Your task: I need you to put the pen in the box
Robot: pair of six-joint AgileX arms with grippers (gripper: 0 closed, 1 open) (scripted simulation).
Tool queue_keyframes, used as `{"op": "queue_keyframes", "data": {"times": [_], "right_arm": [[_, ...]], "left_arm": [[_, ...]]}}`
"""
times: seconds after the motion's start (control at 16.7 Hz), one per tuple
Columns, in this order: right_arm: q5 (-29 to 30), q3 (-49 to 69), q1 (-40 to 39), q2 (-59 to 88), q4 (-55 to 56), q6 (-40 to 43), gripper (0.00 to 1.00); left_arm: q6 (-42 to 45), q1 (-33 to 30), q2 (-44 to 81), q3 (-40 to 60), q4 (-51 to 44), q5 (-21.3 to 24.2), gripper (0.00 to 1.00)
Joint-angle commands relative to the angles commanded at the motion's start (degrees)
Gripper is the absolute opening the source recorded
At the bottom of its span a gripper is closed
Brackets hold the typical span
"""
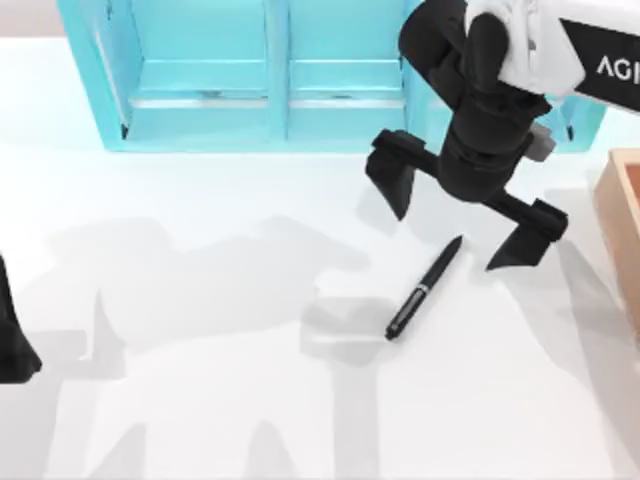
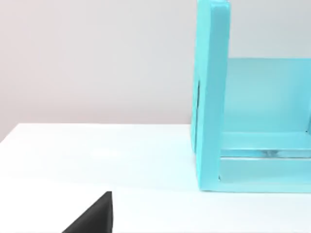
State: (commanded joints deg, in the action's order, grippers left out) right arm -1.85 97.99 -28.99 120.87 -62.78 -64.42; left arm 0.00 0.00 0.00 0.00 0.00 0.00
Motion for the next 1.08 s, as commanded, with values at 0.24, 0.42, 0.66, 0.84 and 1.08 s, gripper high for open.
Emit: {"op": "queue_keyframes", "data": {"times": [0.24, 0.42, 0.66, 0.84, 1.08], "right_arm": [[-0.05, 0.47, 0.07, 0.47, -0.23, -0.18, 1.0], [-0.01, -0.25, -0.09, 0.89, 0.83, -0.23, 1.0], [0.01, -4.34, -0.25, 4.76, 9.04, -0.57, 1.0], [0.06, -7.89, -0.42, 8.0, 16.04, -0.76, 1.0], [0.08, -9.14, -0.49, 9.15, 18.08, -0.84, 1.0]], "left_arm": [[0.0, 0.0, 0.0, 0.0, 0.0, 0.0, 1.0], [0.0, 0.0, 0.0, 0.0, 0.0, 0.0, 1.0], [0.0, 0.0, 0.0, 0.0, 0.0, 0.0, 1.0], [0.0, 0.0, 0.0, 0.0, 0.0, 0.0, 1.0], [0.0, 0.0, 0.0, 0.0, 0.0, 0.0, 1.0]]}}
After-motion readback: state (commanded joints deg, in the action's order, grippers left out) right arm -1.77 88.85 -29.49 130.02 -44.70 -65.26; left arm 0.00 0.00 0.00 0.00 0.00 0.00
